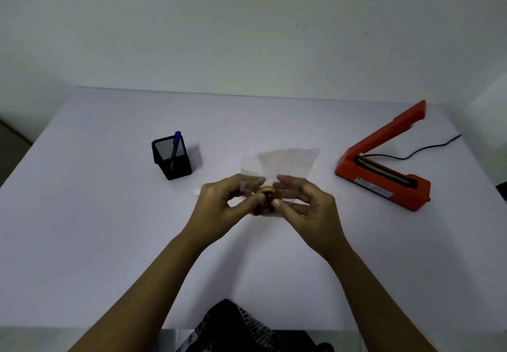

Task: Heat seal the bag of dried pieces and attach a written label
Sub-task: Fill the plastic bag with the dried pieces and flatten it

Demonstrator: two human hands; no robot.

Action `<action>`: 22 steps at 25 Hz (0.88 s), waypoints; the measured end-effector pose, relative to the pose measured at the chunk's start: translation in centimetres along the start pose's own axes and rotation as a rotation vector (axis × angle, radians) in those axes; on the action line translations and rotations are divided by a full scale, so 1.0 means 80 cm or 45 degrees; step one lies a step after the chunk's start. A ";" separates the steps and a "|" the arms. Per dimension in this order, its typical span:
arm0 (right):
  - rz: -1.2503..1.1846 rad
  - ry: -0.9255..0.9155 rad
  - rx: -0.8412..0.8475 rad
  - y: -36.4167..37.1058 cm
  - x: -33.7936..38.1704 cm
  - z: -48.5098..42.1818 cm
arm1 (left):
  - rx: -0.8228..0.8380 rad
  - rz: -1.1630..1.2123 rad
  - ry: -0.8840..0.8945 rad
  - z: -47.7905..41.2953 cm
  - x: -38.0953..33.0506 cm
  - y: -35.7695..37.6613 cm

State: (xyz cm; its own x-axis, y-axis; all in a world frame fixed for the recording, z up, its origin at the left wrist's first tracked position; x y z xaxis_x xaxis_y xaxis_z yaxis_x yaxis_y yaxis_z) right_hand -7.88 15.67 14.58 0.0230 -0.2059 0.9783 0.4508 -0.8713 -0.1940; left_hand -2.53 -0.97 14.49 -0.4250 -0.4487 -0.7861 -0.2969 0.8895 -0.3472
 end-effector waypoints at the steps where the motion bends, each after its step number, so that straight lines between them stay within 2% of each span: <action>1: -0.007 0.004 0.012 0.001 0.003 0.001 | 0.018 0.014 -0.010 -0.001 -0.002 0.001; 5: -0.085 0.022 0.031 0.002 0.008 0.002 | -0.043 0.174 -0.149 -0.001 0.000 0.002; 9: 0.021 0.005 -0.094 0.000 0.004 -0.004 | -0.020 0.316 -0.203 0.001 0.006 0.007; 13: -0.129 0.050 -0.148 0.002 0.000 -0.007 | -0.040 0.333 -0.268 0.000 0.008 0.005; 15: -0.180 0.079 -0.136 0.003 -0.001 -0.009 | -0.066 0.361 -0.330 -0.001 0.007 0.002; 22: -0.139 0.053 -0.038 0.006 -0.004 -0.014 | -0.054 0.456 -0.315 -0.005 0.006 0.004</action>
State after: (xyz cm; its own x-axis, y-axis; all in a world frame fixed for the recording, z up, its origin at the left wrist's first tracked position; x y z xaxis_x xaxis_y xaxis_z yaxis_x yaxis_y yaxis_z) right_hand -8.69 14.83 14.14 -0.0622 -0.1268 0.9900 0.4217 -0.9023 -0.0891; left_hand -3.15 -0.90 14.22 -0.2912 -0.0742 -0.9538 -0.2052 0.9786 -0.0135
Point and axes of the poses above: each hand's wrist, its own z-axis away from the middle knuckle, its own y-axis out of the palm, x = y × z, the point moved 4 cm from there along -z, towards the middle knuckle, and after that the axes turned 13 degrees about y, right-handed, at the moved point
